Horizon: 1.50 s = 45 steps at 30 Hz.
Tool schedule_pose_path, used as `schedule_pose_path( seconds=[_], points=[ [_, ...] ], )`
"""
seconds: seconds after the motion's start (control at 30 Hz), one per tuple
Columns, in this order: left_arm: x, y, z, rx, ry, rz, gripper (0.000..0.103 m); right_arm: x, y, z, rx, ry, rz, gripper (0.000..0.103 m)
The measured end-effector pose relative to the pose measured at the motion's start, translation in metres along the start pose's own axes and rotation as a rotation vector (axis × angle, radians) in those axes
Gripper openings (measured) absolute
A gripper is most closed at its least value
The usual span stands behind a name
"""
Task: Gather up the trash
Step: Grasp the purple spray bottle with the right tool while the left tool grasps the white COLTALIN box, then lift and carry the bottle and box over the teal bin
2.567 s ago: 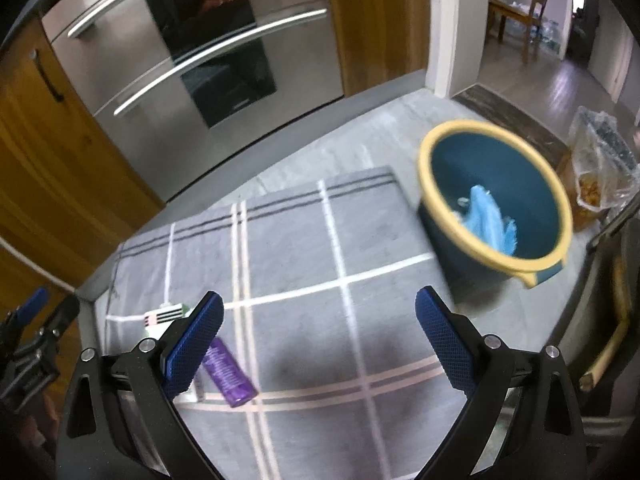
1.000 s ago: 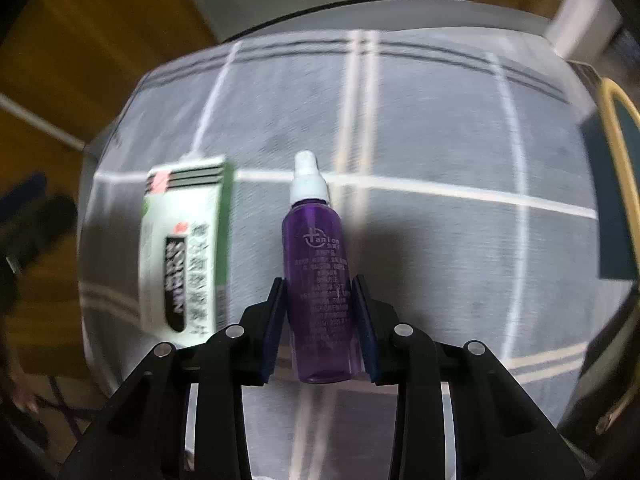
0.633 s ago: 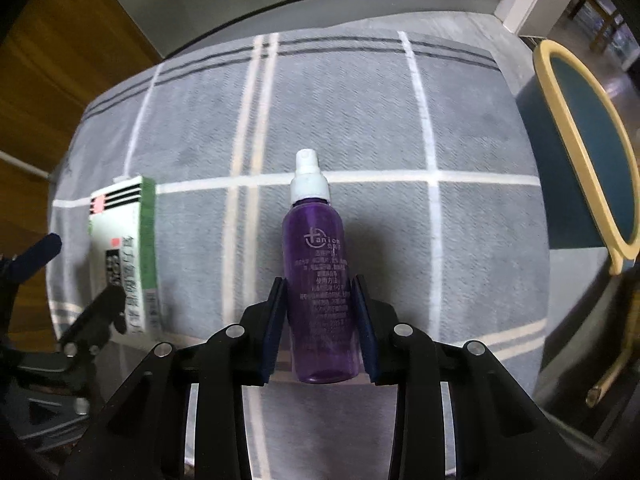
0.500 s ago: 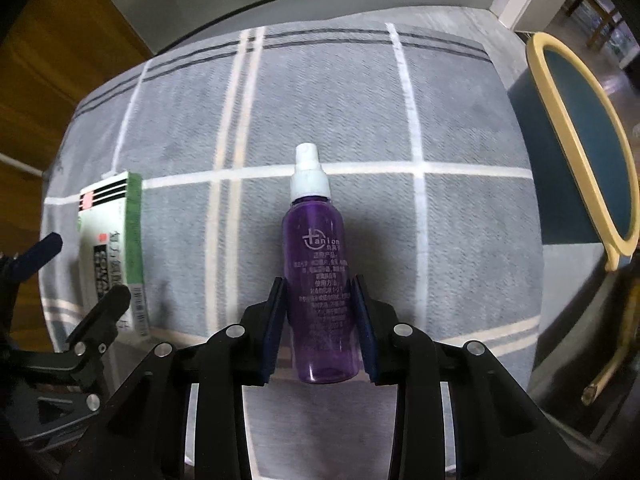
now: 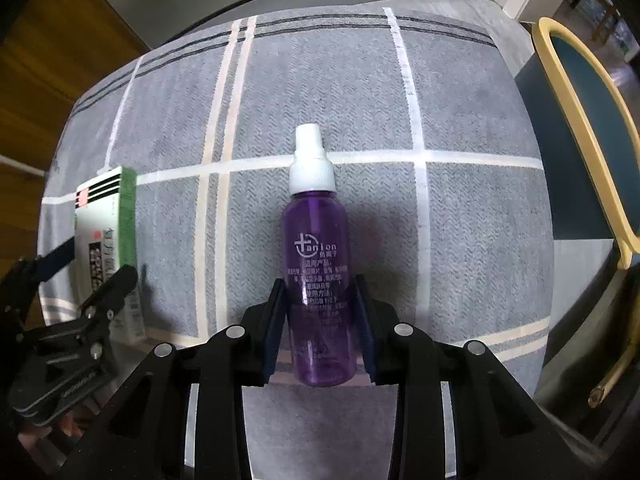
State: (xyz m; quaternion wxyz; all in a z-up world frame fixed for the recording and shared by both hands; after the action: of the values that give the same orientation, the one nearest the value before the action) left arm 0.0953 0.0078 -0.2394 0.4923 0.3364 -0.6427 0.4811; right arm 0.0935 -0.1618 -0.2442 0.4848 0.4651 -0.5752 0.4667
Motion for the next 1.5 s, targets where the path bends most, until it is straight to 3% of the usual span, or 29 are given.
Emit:
schedule_pose_path(
  seconds=[0.13, 0.43, 0.47, 0.5, 0.53, 0.57, 0.6, 0.67, 0.7, 0.73, 0.77, 0.8, 0.83, 1.0, 1.1, 1.2, 1.3, 1.5],
  points=[
    [0.004, -0.002, 0.002, -0.005, 0.012, 0.014, 0.076, -0.002, 0.002, -0.002, 0.011, 0.008, 0.002, 0.033],
    [0.046, -0.028, 0.025, -0.081, 0.059, 0.17, 0.071, 0.044, -0.015, 0.002, -0.054, -0.091, 0.107, 0.033],
    [0.049, -0.032, 0.03, -0.083, 0.061, 0.179, 0.056, 0.051, -0.018, 0.006, -0.066, -0.106, 0.12, 0.033],
    [0.051, -0.036, 0.035, -0.087, 0.101, 0.179, 0.012, 0.058, -0.02, 0.01, -0.07, -0.117, 0.137, 0.033],
    [0.051, -0.037, 0.035, -0.083, 0.128, 0.169, 0.003, 0.065, -0.023, 0.014, -0.07, -0.124, 0.154, 0.033],
    [0.049, -0.038, 0.038, -0.093, 0.121, 0.148, 0.003, 0.071, -0.025, 0.017, -0.066, -0.122, 0.172, 0.033],
    [0.043, -0.036, 0.04, -0.12, 0.083, 0.121, 0.003, 0.075, -0.027, 0.019, -0.063, -0.123, 0.18, 0.033],
    [0.036, -0.033, 0.046, -0.13, 0.079, 0.097, 0.005, 0.077, -0.031, 0.023, -0.082, -0.127, 0.174, 0.033],
    [0.033, -0.032, 0.051, -0.125, 0.112, 0.088, 0.017, 0.077, -0.032, 0.026, -0.088, -0.127, 0.172, 0.033],
    [0.031, -0.031, 0.056, -0.137, 0.127, 0.082, 0.041, 0.076, -0.033, 0.025, -0.092, -0.126, 0.172, 0.033],
    [0.031, -0.032, 0.061, -0.157, 0.119, 0.089, 0.057, 0.079, -0.034, 0.028, -0.096, -0.13, 0.177, 0.033],
    [0.035, -0.033, 0.068, -0.188, 0.12, 0.118, 0.079, 0.08, -0.037, 0.03, -0.095, -0.136, 0.184, 0.033],
    [0.037, -0.034, 0.076, -0.22, 0.135, 0.139, 0.088, 0.083, -0.041, 0.03, -0.093, -0.141, 0.191, 0.033],
    [0.015, -0.023, 0.108, -0.397, 0.106, 0.071, 0.093, 0.103, -0.046, 0.048, -0.094, -0.186, 0.226, 0.033],
    [0.003, -0.017, 0.119, -0.501, 0.029, 0.052, 0.093, 0.112, -0.048, 0.052, -0.088, -0.197, 0.246, 0.033],
    [0.0, -0.021, 0.114, -0.484, 0.024, 0.059, 0.089, 0.117, -0.049, 0.054, -0.087, -0.215, 0.254, 0.033],
    [-0.011, -0.027, 0.104, -0.441, 0.02, 0.017, 0.088, 0.124, -0.051, 0.055, -0.076, -0.224, 0.269, 0.033],
    [-0.014, -0.04, 0.106, -0.404, 0.075, 0.033, 0.079, 0.134, -0.053, 0.055, -0.072, -0.261, 0.282, 0.033]
  ],
)
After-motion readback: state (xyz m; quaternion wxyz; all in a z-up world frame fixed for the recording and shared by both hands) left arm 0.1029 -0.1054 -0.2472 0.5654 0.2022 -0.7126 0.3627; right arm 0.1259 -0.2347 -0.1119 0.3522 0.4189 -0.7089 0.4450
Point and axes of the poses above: each gripper's, at about its wrist camera, not at the fingertips, and x roughly against the way its jaws point, z to its right, y to its underside, the point moved 7 cm from there along -x, roughly the way its jaws point, and after that the axes turned 11 degrees about -x, right-handed, at the moved point
